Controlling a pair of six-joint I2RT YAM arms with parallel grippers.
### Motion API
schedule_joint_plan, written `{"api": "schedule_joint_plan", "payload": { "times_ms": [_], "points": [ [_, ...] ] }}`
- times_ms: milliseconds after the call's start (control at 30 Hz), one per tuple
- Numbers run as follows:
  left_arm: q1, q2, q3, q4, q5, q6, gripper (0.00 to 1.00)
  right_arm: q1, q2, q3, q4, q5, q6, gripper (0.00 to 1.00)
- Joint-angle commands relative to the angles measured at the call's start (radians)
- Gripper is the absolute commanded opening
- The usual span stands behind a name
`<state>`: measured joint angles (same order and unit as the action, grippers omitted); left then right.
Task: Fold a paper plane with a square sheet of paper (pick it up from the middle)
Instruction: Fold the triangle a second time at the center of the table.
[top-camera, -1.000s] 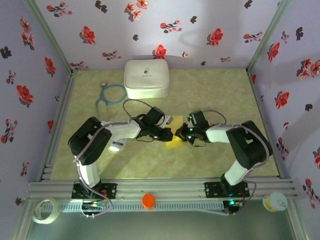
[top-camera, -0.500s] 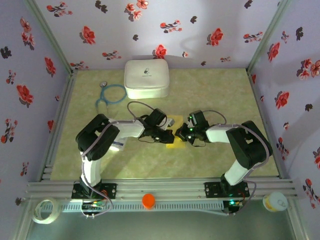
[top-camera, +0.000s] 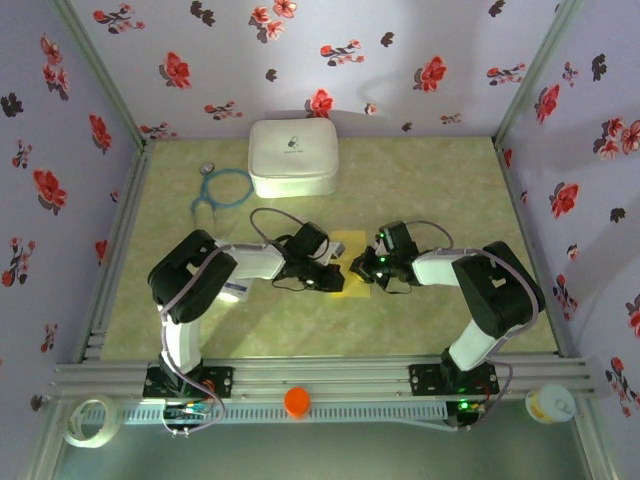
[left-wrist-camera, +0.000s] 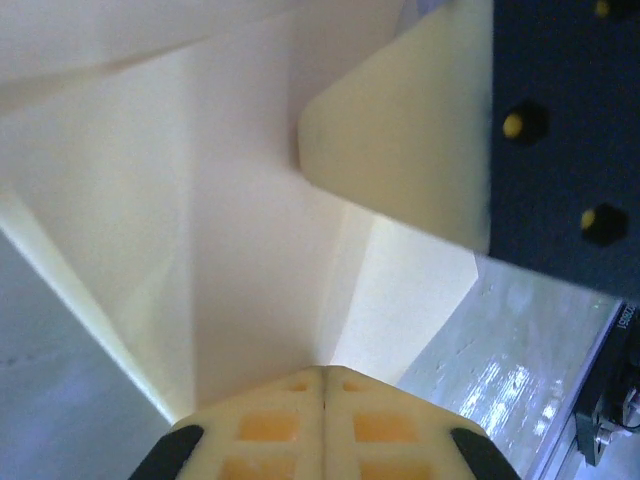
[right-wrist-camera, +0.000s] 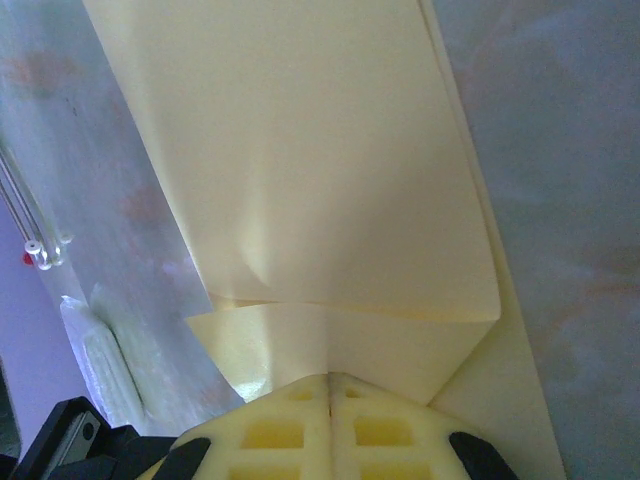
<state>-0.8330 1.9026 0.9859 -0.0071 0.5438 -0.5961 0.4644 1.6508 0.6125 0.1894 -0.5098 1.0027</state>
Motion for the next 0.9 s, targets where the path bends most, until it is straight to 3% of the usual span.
{"api": "schedule_joint_plan", "payload": {
  "times_ms": [0,267,500,867],
  "points": [
    [0.002,-0.031,-0.042,-0.091,0.039,0.012,0.06,-0.013,0.032,-0.031,-0.055,0.05,-0.003,0.0],
    [0.002,-0.096,-0.123,-0.036,0.032,-0.034,0.06,-0.013,0.029,-0.03,-0.033,0.032,0.002,0.0],
    [0.007,-0.177,-0.07,-0.019,0.039,-0.012,0.06,-0.013,0.026,-0.028,-0.032,0.025,0.001,0.0],
    [0.049,0.019,0.053,0.015,0.045,-0.052,0.04,-0.013,0.027,-0.026,-0.021,0.02,0.007,0.0]
  ]
}}
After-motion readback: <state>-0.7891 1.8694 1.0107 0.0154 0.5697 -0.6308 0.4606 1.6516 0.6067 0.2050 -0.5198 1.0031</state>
